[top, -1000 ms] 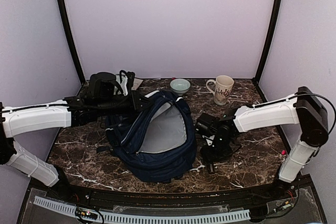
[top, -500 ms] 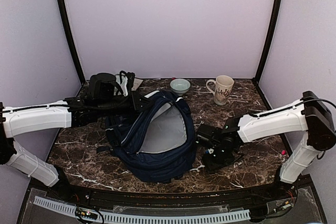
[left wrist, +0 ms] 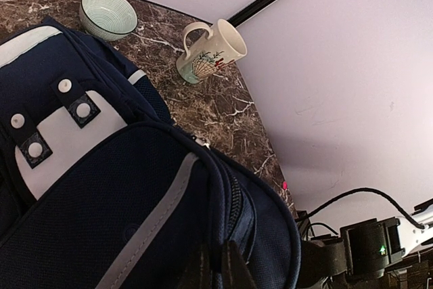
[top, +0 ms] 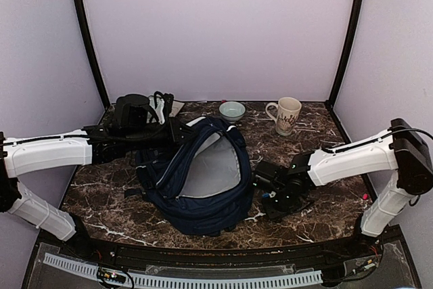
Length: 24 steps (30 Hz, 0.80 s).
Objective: Pack the student bag
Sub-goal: Pick up the pen from the center of the board.
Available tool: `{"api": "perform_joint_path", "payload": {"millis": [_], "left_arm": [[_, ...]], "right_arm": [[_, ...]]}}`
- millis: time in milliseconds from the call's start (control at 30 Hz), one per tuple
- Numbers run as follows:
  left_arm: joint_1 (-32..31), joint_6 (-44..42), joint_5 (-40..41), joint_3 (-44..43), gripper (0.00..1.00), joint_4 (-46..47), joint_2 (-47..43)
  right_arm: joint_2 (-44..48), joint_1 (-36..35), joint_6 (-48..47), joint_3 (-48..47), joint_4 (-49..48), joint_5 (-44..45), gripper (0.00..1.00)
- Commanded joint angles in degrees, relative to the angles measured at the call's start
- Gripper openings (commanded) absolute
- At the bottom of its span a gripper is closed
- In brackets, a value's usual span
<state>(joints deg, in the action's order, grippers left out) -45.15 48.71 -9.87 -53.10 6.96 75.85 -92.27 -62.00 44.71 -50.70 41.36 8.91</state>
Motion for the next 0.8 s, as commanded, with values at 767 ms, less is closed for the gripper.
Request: {"api": "perform_joint_path", "payload": {"millis": [767], "left_arm": [[0.41, 0.12, -5.15, -9.41, 0.00, 3.59, 9.12]], "right_arm": [[13.92, 0.30, -7.93, -13.96, 15.22, 0.60, 0.00]]}}
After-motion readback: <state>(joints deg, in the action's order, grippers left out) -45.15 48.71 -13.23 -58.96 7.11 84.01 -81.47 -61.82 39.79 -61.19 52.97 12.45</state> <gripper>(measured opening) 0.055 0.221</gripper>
